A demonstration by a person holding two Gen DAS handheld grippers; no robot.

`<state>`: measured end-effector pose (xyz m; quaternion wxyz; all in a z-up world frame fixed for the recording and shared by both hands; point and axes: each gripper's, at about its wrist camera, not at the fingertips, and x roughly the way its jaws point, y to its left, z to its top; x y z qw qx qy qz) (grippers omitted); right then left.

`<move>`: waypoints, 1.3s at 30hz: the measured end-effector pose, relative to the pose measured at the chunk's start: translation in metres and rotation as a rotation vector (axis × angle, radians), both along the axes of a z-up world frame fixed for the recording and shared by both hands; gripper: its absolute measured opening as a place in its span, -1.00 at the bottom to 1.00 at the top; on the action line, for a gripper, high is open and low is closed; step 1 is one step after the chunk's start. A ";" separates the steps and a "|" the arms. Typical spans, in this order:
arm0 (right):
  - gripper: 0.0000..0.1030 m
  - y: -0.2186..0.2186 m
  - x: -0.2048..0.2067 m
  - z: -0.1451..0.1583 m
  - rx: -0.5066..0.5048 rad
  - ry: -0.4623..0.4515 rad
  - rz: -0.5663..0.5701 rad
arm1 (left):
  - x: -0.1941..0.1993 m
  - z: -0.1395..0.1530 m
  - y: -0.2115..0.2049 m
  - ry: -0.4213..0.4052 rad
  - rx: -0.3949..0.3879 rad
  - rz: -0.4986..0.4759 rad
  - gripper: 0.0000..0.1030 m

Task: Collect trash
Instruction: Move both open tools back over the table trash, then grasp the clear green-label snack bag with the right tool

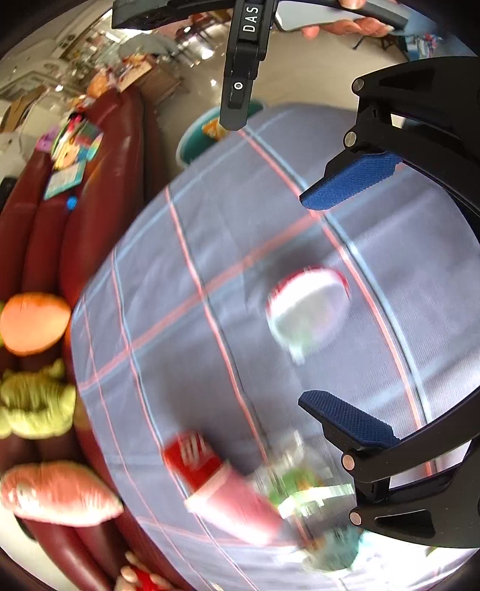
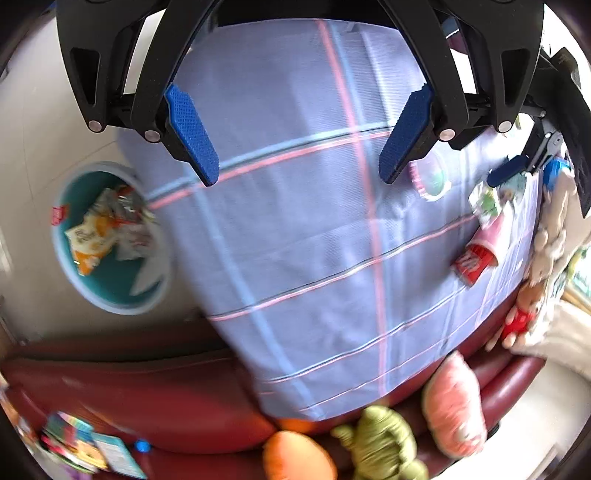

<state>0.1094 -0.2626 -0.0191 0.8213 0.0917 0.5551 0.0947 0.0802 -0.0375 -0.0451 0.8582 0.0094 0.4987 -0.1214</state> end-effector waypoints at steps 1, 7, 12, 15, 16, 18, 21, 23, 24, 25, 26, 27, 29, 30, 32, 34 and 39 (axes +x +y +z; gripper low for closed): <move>0.64 0.013 0.001 0.000 -0.001 0.004 0.023 | -0.003 0.001 0.009 -0.004 0.004 0.013 0.91; 0.64 0.090 0.010 -0.001 -0.026 0.014 0.161 | -0.019 0.007 0.100 -0.031 0.046 0.159 0.91; 0.64 0.158 0.022 -0.007 -0.038 0.029 0.283 | -0.027 0.003 0.179 -0.023 0.032 0.311 0.91; 0.64 0.196 0.027 -0.013 -0.031 0.048 0.346 | -0.030 -0.003 0.215 -0.007 0.017 0.386 0.91; 0.64 0.207 0.026 -0.017 -0.027 0.056 0.363 | -0.030 -0.007 0.228 0.003 0.007 0.411 0.91; 0.64 0.233 0.026 -0.025 -0.015 0.075 0.404 | -0.027 -0.013 0.242 0.023 -0.004 0.441 0.91; 0.64 0.264 0.026 -0.035 -0.003 0.095 0.453 | -0.021 -0.023 0.255 0.048 -0.011 0.468 0.91; 0.64 0.283 0.029 -0.042 -0.001 0.103 0.483 | -0.018 -0.027 0.261 0.060 -0.016 0.475 0.91; 0.64 0.289 0.030 -0.045 -0.001 0.104 0.492 | -0.017 -0.029 0.263 0.063 -0.017 0.477 0.91; 0.64 0.296 0.032 -0.047 -0.002 0.105 0.501 | -0.015 -0.031 0.266 0.069 -0.014 0.478 0.91; 0.63 0.304 0.037 -0.052 -0.003 0.108 0.512 | -0.015 -0.032 0.267 0.072 -0.013 0.479 0.91; 0.64 0.307 0.040 -0.054 -0.004 0.111 0.516 | -0.014 -0.034 0.269 0.077 -0.011 0.479 0.91; 0.64 0.312 0.046 -0.061 -0.007 0.121 0.520 | -0.012 -0.037 0.272 0.082 -0.011 0.480 0.91; 0.63 0.313 0.048 -0.064 -0.003 0.121 0.523 | -0.011 -0.039 0.274 0.085 -0.013 0.481 0.91; 0.63 0.315 0.050 -0.069 0.008 0.120 0.528 | -0.009 -0.043 0.276 0.095 -0.017 0.482 0.91; 0.27 0.314 0.051 -0.075 0.020 0.134 0.533 | -0.008 -0.047 0.277 0.100 -0.031 0.482 0.91; 0.02 0.310 0.043 -0.072 0.028 0.119 0.556 | -0.003 -0.048 0.271 0.089 -0.039 0.470 0.90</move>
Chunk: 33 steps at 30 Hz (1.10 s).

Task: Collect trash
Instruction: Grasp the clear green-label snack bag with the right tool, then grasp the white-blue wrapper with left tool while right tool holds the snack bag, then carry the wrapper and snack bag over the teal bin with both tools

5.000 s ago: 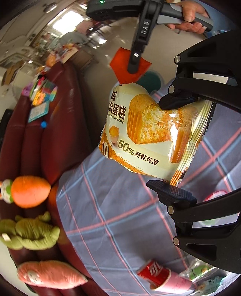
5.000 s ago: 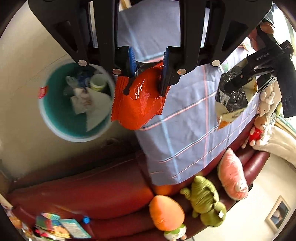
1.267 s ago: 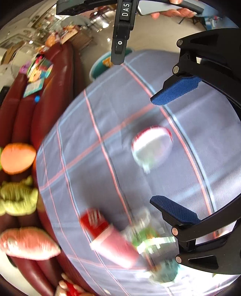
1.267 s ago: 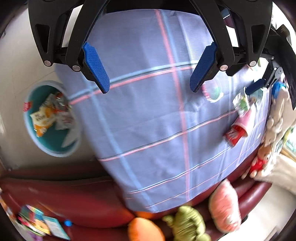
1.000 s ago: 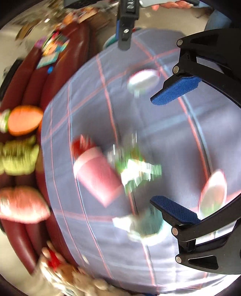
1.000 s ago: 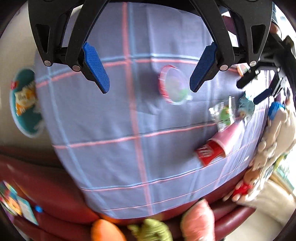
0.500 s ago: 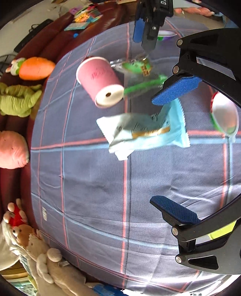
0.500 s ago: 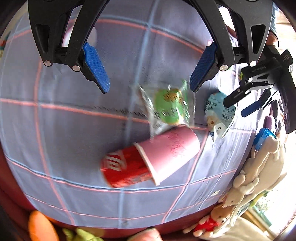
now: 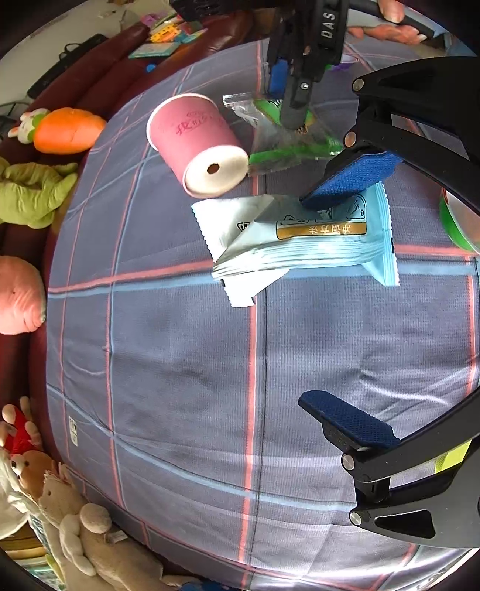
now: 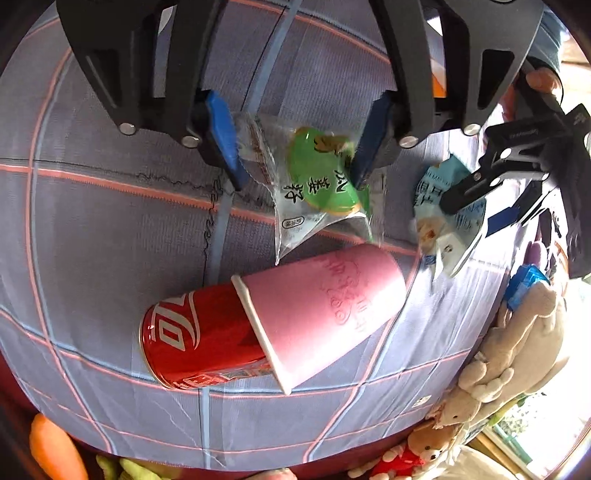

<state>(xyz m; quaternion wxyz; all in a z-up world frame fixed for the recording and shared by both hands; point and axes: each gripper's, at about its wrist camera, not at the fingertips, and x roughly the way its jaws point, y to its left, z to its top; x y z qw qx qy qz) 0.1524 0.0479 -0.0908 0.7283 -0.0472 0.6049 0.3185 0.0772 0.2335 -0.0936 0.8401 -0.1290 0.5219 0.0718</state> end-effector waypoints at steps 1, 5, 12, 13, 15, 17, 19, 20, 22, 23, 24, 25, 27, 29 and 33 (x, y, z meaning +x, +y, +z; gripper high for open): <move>-0.01 -0.003 -0.002 0.002 0.007 0.001 -0.005 | 0.001 0.001 -0.003 -0.005 0.003 -0.006 0.90; -0.08 -0.016 -0.007 0.008 0.017 -0.007 -0.028 | 0.002 0.000 -0.017 -0.001 0.008 -0.037 0.25; -0.13 -0.043 -0.021 0.024 0.045 -0.028 -0.061 | -0.005 0.007 -0.028 -0.012 0.008 -0.020 -0.57; -0.13 -0.048 -0.024 0.027 0.050 -0.034 -0.068 | -0.006 0.009 -0.028 -0.017 0.003 -0.016 -0.57; -0.14 -0.058 -0.027 0.032 0.067 -0.038 -0.083 | -0.011 0.017 -0.032 -0.032 -0.001 -0.017 -0.57; -0.14 -0.067 -0.029 0.037 0.082 -0.044 -0.097 | -0.016 0.025 -0.039 -0.048 -0.003 -0.025 -0.57; -0.14 -0.078 -0.029 0.041 0.098 -0.044 -0.112 | -0.020 0.034 -0.049 -0.062 -0.002 -0.042 -0.57; -0.14 -0.086 -0.030 0.043 0.108 -0.046 -0.126 | -0.020 0.037 -0.053 -0.068 -0.003 -0.050 -0.57; -0.14 -0.102 -0.030 0.048 0.118 -0.058 -0.155 | -0.021 0.045 -0.065 -0.085 0.001 -0.071 -0.57; -0.14 -0.110 -0.031 0.050 0.124 -0.062 -0.170 | -0.020 0.049 -0.072 -0.092 0.004 -0.082 -0.57; -0.13 -0.118 -0.030 0.052 0.130 -0.063 -0.186 | -0.019 0.051 -0.078 -0.097 0.004 -0.092 -0.57; -0.13 -0.122 -0.030 0.053 0.134 -0.065 -0.196 | -0.018 0.054 -0.085 -0.103 0.006 -0.105 -0.57; -0.13 -0.141 -0.030 0.057 0.140 -0.079 -0.235 | -0.015 0.058 -0.098 -0.114 0.011 -0.126 -0.57; -0.13 -0.158 -0.030 0.059 0.153 -0.087 -0.267 | -0.012 0.061 -0.112 -0.122 0.011 -0.150 -0.57; -0.13 -0.194 -0.033 0.067 0.170 -0.111 -0.327 | -0.002 0.061 -0.145 -0.124 -0.003 -0.201 -0.57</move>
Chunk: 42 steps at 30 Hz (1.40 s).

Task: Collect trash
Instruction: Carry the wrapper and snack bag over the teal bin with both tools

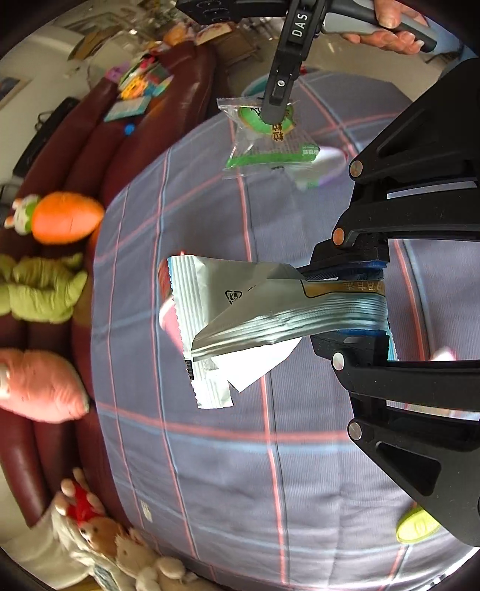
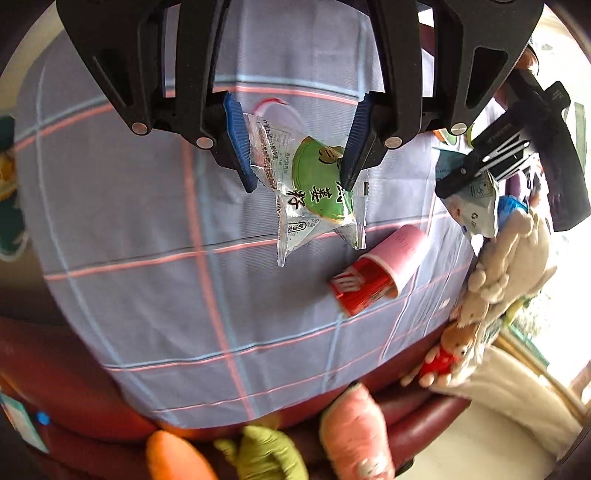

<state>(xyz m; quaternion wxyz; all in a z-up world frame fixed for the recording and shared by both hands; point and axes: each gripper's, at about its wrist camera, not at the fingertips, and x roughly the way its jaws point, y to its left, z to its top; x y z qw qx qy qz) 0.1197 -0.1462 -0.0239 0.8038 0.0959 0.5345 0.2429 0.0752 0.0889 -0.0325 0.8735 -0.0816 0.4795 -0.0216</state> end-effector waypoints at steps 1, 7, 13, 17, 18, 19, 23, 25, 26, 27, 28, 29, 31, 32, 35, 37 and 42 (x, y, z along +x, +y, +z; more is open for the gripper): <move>-0.13 -0.010 -0.001 0.002 0.004 -0.005 -0.016 | 0.003 0.000 -0.011 -0.001 0.001 -0.019 -0.57; -0.13 -0.064 -0.003 0.005 0.019 -0.017 -0.126 | 0.018 0.001 -0.066 0.001 0.010 -0.118 -0.57; -0.13 -0.129 -0.011 0.005 0.040 -0.034 -0.256 | 0.035 -0.002 -0.129 0.009 0.023 -0.235 -0.57; -0.12 -0.169 -0.016 0.007 0.055 -0.053 -0.336 | 0.046 -0.006 -0.174 0.020 0.027 -0.316 -0.57; -0.12 -0.181 -0.017 0.007 0.062 -0.058 -0.359 | 0.049 -0.007 -0.185 0.021 0.029 -0.334 -0.57; -0.12 -0.193 -0.018 0.007 0.066 -0.063 -0.382 | 0.052 -0.008 -0.199 0.023 0.034 -0.356 -0.57; -0.12 -0.233 -0.022 0.006 0.080 -0.077 -0.456 | 0.060 -0.009 -0.241 0.029 0.045 -0.421 -0.57; -0.12 -0.256 -0.024 0.004 0.085 -0.082 -0.498 | 0.062 -0.009 -0.261 0.029 0.055 -0.448 -0.57; -0.12 -0.264 -0.025 0.004 0.086 -0.083 -0.515 | 0.064 -0.009 -0.272 0.031 0.059 -0.463 -0.57; -0.12 -0.277 -0.027 0.002 0.087 -0.084 -0.540 | 0.067 -0.009 -0.281 0.033 0.060 -0.475 -0.57; -0.12 -0.288 -0.028 0.002 0.087 -0.085 -0.561 | 0.069 -0.009 -0.293 0.034 0.063 -0.490 -0.57; -0.12 -0.297 -0.030 0.001 0.088 -0.085 -0.578 | 0.070 -0.009 -0.302 0.035 0.067 -0.499 -0.57; -0.11 -0.316 -0.034 -0.001 0.085 -0.085 -0.614 | 0.075 -0.011 -0.321 0.039 0.070 -0.523 -0.57; -0.11 -0.326 -0.035 -0.002 0.079 -0.086 -0.632 | 0.076 -0.012 -0.330 0.041 0.073 -0.534 -0.57; -0.11 -0.349 -0.035 -0.006 0.074 -0.078 -0.668 | 0.083 -0.018 -0.354 0.053 0.074 -0.559 -0.56; -0.11 -0.360 -0.034 -0.008 0.066 -0.072 -0.686 | 0.087 -0.023 -0.370 0.063 0.073 -0.578 -0.56; -0.11 -0.384 -0.030 -0.015 0.058 -0.054 -0.716 | 0.098 -0.033 -0.402 0.089 0.070 -0.616 -0.56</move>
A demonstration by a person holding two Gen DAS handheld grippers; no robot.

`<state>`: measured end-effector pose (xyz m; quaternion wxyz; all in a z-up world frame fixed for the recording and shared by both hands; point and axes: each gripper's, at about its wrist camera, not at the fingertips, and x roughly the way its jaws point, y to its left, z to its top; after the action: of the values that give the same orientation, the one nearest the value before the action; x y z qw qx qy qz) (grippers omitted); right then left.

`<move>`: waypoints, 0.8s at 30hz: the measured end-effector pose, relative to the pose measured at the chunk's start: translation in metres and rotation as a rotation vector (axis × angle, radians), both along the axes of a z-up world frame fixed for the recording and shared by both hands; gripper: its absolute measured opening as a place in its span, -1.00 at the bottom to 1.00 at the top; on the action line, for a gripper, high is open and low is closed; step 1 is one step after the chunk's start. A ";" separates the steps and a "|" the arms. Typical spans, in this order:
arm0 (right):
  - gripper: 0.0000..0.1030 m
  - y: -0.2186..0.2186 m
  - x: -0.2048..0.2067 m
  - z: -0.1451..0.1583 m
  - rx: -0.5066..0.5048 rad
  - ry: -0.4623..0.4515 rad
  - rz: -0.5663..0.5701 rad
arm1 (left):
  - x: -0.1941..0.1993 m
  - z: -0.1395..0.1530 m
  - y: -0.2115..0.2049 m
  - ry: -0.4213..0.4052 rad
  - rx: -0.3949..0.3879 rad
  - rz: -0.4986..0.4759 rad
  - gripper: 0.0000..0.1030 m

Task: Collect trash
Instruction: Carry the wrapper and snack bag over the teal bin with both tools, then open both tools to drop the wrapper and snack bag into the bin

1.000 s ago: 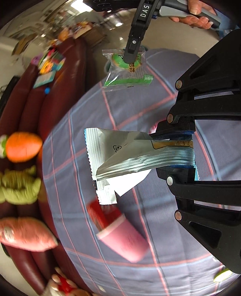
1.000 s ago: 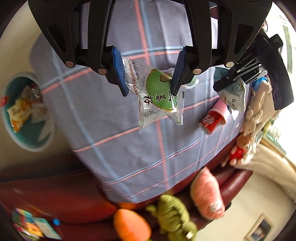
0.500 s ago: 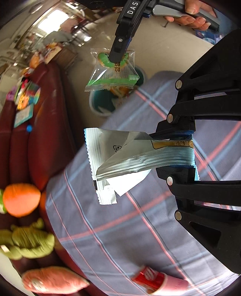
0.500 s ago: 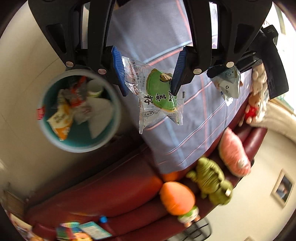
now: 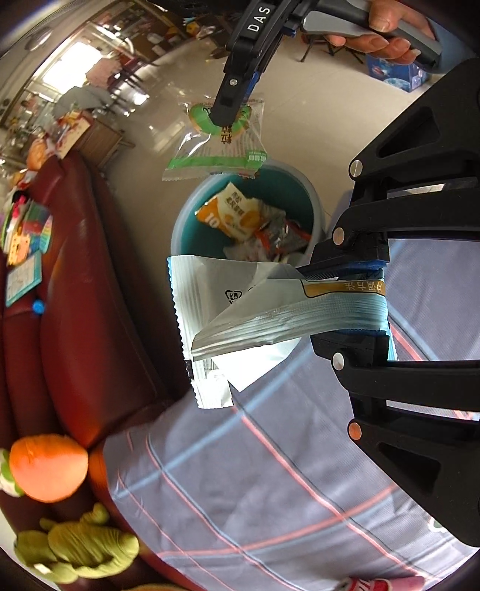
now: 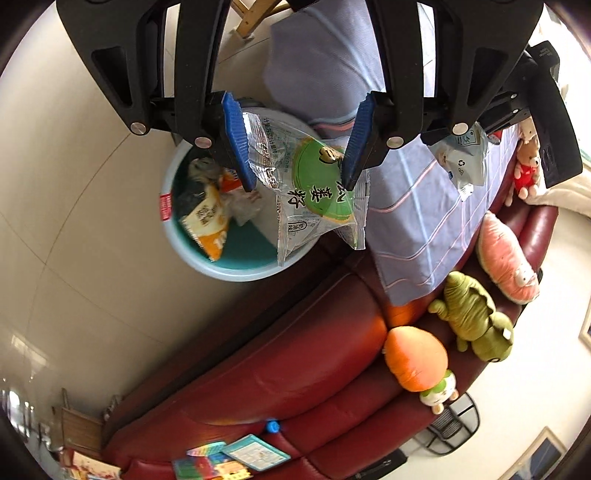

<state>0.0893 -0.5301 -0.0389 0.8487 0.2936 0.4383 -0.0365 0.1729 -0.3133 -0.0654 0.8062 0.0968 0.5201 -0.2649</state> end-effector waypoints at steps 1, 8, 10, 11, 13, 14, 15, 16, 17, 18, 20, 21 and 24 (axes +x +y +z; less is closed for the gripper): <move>-0.11 -0.005 0.001 -0.002 0.001 0.006 -0.008 | 0.002 -0.002 -0.006 0.005 0.001 -0.007 -0.56; -0.10 -0.028 0.007 -0.007 0.001 0.031 -0.044 | 0.022 -0.015 -0.035 0.040 -0.003 -0.044 -0.56; -0.10 -0.034 0.009 -0.008 0.001 0.037 -0.052 | 0.027 -0.018 -0.044 0.048 -0.006 -0.056 -0.56; -0.10 -0.037 0.010 -0.008 -0.001 0.041 -0.057 | 0.028 -0.019 -0.049 0.051 -0.007 -0.061 -0.56; -0.10 -0.042 0.011 -0.008 -0.008 0.048 -0.067 | 0.031 -0.021 -0.057 0.055 -0.010 -0.074 -0.56; -0.10 -0.043 0.011 -0.008 -0.010 0.050 -0.070 | 0.032 -0.023 -0.061 0.057 -0.009 -0.082 -0.54; -0.10 -0.046 0.012 -0.008 -0.013 0.054 -0.075 | 0.034 -0.024 -0.065 0.058 -0.009 -0.088 -0.52; -0.10 -0.047 0.012 -0.009 -0.015 0.055 -0.078 | 0.034 -0.025 -0.069 0.058 -0.010 -0.093 -0.41; -0.10 -0.049 0.011 -0.009 -0.018 0.059 -0.083 | 0.035 -0.027 -0.073 0.058 -0.010 -0.098 -0.14; -0.10 -0.051 0.011 -0.009 -0.019 0.063 -0.087 | 0.036 -0.028 -0.075 0.057 -0.008 -0.099 0.08; -0.10 -0.053 0.011 -0.010 -0.021 0.070 -0.095 | 0.036 -0.028 -0.079 0.027 0.000 -0.091 0.70; -0.10 -0.054 0.011 -0.011 -0.023 0.073 -0.097 | 0.035 -0.026 -0.079 0.006 0.003 -0.085 0.72; -0.09 -0.055 0.012 -0.013 -0.025 0.081 -0.097 | 0.035 -0.026 -0.077 0.001 0.005 -0.080 0.78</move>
<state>0.1013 -0.5846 -0.0514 0.8312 0.3020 0.4570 -0.0950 0.2077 -0.3902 -0.0911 0.7944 0.1194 0.5168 -0.2959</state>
